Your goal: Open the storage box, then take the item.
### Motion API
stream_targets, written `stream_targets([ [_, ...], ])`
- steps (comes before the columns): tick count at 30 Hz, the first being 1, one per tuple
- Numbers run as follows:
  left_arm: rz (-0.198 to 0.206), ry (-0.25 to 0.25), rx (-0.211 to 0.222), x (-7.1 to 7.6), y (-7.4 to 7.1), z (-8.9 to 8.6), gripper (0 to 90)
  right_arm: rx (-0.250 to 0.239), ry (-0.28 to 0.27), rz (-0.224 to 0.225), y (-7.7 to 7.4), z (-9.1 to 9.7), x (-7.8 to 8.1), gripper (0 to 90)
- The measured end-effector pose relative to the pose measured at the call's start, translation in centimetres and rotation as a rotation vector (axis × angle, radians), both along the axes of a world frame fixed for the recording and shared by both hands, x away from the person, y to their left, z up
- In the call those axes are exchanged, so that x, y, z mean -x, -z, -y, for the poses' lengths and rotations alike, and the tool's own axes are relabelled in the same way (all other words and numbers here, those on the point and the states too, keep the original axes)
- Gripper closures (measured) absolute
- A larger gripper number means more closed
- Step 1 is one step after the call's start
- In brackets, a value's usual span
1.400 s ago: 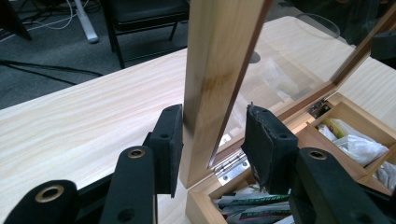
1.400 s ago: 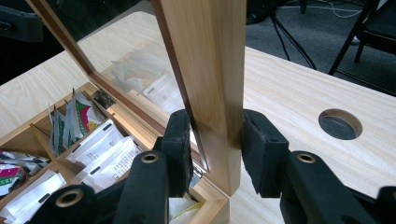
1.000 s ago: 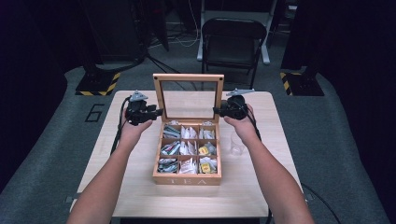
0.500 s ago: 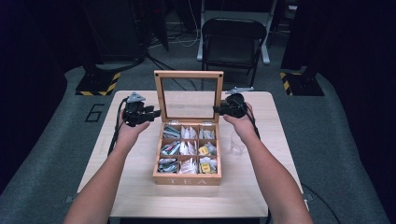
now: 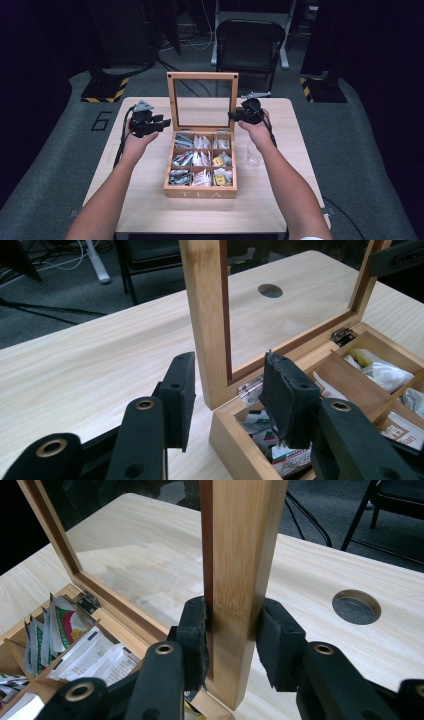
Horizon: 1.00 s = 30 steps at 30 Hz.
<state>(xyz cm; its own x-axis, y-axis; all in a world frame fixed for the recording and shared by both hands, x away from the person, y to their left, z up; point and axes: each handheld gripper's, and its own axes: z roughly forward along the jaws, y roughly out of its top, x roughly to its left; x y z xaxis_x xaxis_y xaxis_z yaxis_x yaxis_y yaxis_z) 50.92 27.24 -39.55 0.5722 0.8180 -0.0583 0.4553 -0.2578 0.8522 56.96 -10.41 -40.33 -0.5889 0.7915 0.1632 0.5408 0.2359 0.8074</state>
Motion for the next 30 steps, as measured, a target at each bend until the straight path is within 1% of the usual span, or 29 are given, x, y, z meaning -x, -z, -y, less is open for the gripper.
stream_targets([
  [4, -0.001, -0.004, 0.001, 0.0, 0.0, -0.2, 56.9, -0.009, 0.001, -0.005, 0.1, 0.1, -0.1, 64.8],
  [7, -0.002, -0.003, 0.002, 0.1, 0.1, -0.3, 56.9, -0.033, 0.018, -0.026, 0.1, 0.0, -0.1, 58.9],
  [11, -0.003, -0.004, -0.002, 0.1, 0.1, -0.3, 56.9, 0.009, 0.019, -0.007, -0.2, -0.2, 0.3, 54.8],
  [14, -0.001, -0.009, 0.005, 0.1, 0.0, -0.4, 56.9, 0.013, 0.026, 0.003, -0.7, 0.1, 0.6, 53.3],
  [17, -0.004, -0.008, 0.0, 0.2, -0.1, -0.4, 56.5, 0.038, 0.032, 0.015, -1.1, 0.4, 1.0, 52.2],
  [19, 0.001, -0.013, 0.002, 0.4, -0.1, -0.4, 56.1, 0.049, 0.032, 0.016, -1.3, 0.7, 1.3, 51.4],
  [22, 0.0, -0.017, 0.006, 0.6, -0.3, -0.6, 55.0, 0.05, 0.037, 0.025, -1.6, 0.9, 1.8, 51.2],
  [27, 0.005, -0.023, 0.014, 1.0, -0.7, -0.7, 53.1, 0.067, 0.022, 0.052, -2.2, 1.1, 3.0, 49.9],
  [28, 0.002, -0.019, 0.012, 1.1, -0.7, -0.7, 52.9, 0.066, 0.027, 0.053, -2.2, 1.1, 3.3, 49.9],
  [29, 0.007, -0.019, 0.011, 1.1, -0.8, -0.7, 52.8, 0.077, 0.02, 0.062, -2.3, 1.1, 3.6, 49.4],
  [30, 0.007, -0.021, 0.013, 1.2, -0.9, -0.7, 52.7, 0.082, 0.019, 0.063, -2.4, 1.1, 3.8, 48.8],
])
